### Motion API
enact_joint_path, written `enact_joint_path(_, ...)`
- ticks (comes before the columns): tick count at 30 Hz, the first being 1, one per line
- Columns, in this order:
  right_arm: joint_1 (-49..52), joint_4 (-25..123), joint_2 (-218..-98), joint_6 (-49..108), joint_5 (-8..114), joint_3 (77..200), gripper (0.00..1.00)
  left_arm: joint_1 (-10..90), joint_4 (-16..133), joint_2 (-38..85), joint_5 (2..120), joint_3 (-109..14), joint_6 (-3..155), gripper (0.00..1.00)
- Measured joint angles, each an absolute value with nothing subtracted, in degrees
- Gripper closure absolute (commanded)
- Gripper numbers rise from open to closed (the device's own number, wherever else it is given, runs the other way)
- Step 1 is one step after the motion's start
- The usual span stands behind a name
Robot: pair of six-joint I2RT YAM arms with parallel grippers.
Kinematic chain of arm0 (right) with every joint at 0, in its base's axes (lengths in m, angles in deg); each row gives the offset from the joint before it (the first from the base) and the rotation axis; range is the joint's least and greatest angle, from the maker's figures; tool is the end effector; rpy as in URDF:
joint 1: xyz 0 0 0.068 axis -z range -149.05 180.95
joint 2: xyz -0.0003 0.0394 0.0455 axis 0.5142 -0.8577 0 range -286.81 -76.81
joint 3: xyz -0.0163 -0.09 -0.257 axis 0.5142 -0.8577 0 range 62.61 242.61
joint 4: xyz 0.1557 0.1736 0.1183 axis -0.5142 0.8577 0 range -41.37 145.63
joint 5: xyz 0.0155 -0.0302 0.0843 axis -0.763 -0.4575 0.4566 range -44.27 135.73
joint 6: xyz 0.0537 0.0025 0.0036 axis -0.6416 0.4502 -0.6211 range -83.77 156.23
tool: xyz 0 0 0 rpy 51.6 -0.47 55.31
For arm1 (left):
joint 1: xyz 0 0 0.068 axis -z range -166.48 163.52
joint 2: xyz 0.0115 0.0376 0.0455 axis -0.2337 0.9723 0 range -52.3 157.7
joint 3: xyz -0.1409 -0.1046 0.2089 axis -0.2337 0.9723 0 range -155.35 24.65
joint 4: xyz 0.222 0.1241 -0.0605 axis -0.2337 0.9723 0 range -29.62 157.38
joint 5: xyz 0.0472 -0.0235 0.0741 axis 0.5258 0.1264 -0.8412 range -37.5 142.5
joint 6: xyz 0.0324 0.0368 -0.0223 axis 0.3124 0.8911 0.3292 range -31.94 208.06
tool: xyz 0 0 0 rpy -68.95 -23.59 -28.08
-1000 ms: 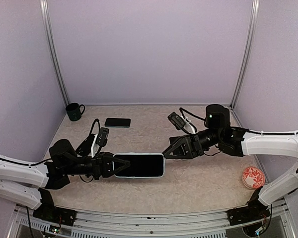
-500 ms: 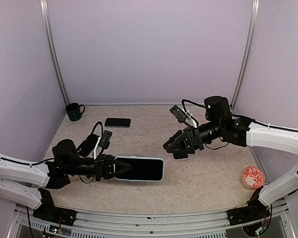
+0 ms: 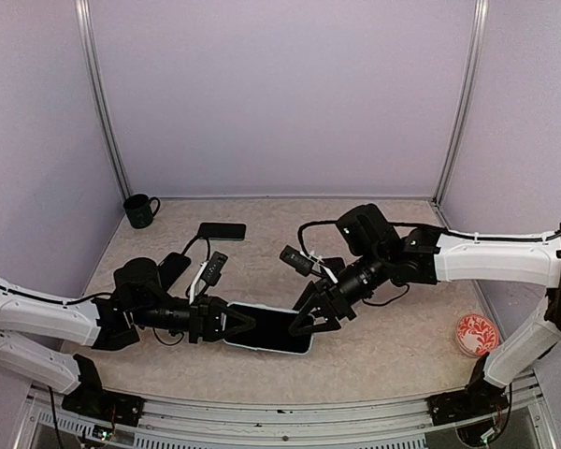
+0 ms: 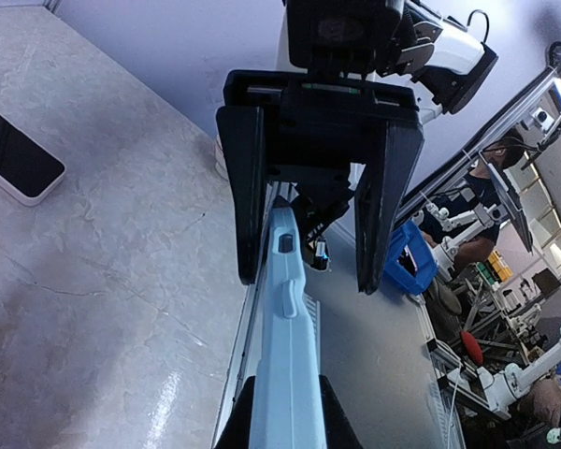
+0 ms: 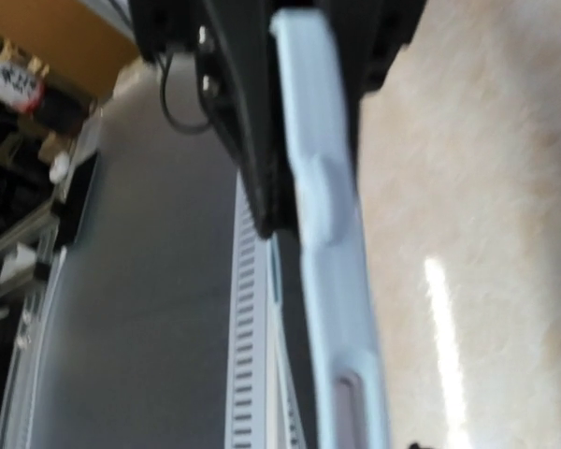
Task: Put the phone into the phone case
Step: Pass from the left arm to the right
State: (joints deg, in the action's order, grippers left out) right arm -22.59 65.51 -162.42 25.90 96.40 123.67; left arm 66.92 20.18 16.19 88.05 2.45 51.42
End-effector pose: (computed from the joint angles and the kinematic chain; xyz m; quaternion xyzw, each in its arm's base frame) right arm 0.1680 0.2738 0.2656 -0.4669 0.7011 0.5277 0.1092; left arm 0.1254 -0.2036 0.2127 0.3052 0.6708 -0.6108 0.2895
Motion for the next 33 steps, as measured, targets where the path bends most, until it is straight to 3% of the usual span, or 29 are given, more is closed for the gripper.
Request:
enact_joint_path(3,-24.0,67.0,-163.6,27.2,95.9,123.8,0.55,67.0,21.7,16.6,89.0,1.6,52.3,1.0)
enact_joint_path(6,-24.6,68.0,-164.7,28.6,95.8,124.0,0.69,67.1,23.4,16.8,89.8,1.1,53.2,1.0)
enact_joint_path(12,-25.5,69.9,-166.0,30.2,96.7,124.0,0.8,67.6,27.5,17.2,91.4,-0.5,55.8,1.0)
enact_joint_path(16,-25.7,70.6,-166.5,31.0,97.6,124.0,1.0,68.1,30.4,17.6,92.8,-2.1,57.9,1.0)
enact_joint_path(20,-26.0,71.1,-167.2,32.0,98.3,124.0,1.0,68.3,32.4,17.6,93.3,-2.5,58.9,0.99)
enact_joint_path(25,-26.1,70.8,-167.5,32.0,98.7,124.0,1.0,68.3,32.9,17.6,93.2,-2.5,59.4,0.65)
enact_joint_path(28,-26.9,70.8,-167.4,31.5,98.8,123.9,1.0,68.3,32.6,16.9,91.9,-2.5,60.0,0.31)
enact_joint_path(29,-27.1,70.5,-167.2,31.1,98.8,123.8,1.0,68.3,32.5,16.4,91.0,-2.5,60.0,0.12)
enact_joint_path(30,-27.1,70.1,-167.0,30.8,98.7,123.7,1.0,68.2,32.4,15.6,89.9,-2.5,59.9,0.03)
enact_joint_path(33,-26.9,68.2,-165.0,29.1,97.9,122.6,1.0,67.3,32.1,11.2,85.0,-1.5,58.8,0.01)
